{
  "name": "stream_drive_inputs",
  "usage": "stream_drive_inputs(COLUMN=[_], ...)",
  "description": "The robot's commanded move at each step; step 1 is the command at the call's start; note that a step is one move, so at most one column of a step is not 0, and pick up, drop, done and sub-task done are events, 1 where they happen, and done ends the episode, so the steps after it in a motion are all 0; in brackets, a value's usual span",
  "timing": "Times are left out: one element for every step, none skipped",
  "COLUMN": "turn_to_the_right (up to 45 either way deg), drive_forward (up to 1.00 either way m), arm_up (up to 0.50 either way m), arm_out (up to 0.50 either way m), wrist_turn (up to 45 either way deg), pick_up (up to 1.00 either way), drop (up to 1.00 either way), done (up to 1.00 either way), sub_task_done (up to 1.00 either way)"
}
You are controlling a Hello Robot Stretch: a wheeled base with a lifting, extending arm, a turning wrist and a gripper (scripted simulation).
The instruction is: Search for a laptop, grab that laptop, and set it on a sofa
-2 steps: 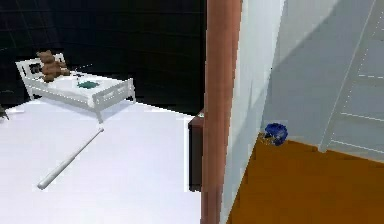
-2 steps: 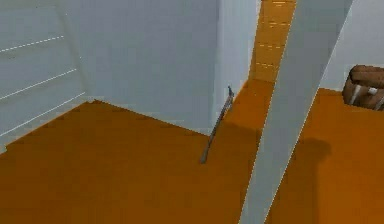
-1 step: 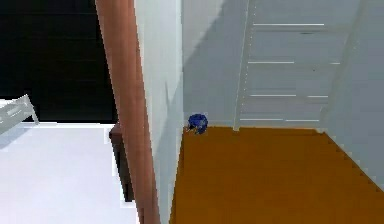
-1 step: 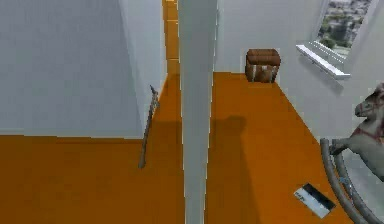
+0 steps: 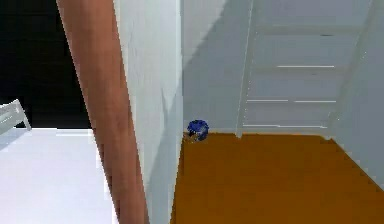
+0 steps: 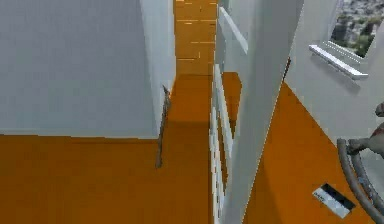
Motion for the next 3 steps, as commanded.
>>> stream_drive_inputs(turn_to_the_right=[-45.0,-39.0,0.0], drive_forward=[0.0,0.0,1.0], arm_up=[0.0,0.0,0.0], arm_out=[0.0,0.0,0.0], wrist_turn=[0.0,0.0,0.0], pick_up=[0.0,0.0,0.0], drop=[0.0,0.0,0.0], done=[0.0,0.0,0.0], sub_task_done=[0.0,0.0,0.0])
